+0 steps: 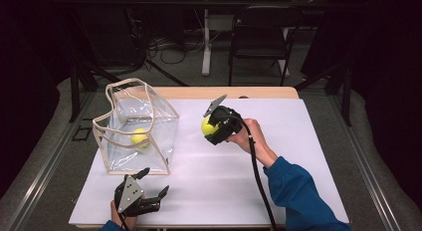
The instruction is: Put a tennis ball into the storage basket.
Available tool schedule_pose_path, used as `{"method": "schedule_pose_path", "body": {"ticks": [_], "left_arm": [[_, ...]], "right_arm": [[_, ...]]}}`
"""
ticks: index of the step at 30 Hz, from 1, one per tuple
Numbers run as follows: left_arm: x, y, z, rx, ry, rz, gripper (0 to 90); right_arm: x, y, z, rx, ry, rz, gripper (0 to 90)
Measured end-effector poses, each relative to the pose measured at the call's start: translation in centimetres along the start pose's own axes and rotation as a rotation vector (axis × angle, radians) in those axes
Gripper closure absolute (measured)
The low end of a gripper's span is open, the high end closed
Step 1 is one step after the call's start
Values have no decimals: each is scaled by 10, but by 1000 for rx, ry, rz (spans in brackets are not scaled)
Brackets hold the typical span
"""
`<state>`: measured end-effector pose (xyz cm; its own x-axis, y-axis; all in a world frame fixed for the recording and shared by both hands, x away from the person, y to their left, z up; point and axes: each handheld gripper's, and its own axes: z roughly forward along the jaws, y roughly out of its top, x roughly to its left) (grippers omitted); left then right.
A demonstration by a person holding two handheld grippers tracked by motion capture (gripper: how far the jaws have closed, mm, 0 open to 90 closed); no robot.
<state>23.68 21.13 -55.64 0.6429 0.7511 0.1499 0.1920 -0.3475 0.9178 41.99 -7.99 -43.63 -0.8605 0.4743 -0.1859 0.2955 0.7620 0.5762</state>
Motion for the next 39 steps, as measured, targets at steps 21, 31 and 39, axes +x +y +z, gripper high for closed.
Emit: {"method": "schedule_pose_path", "body": {"ticks": [21,31,39], "left_arm": [[0,0,0,-3,2,-1,160],[0,0,-1,-4,2,-1,160],[0,0,-1,-6,1,0,160]], "right_arm": [[0,17,-3,-7,-4,-22,262],[-1,25,-8,-20,-15,-39,262],[0,28,-13,-31,-21,-35,262]]}}
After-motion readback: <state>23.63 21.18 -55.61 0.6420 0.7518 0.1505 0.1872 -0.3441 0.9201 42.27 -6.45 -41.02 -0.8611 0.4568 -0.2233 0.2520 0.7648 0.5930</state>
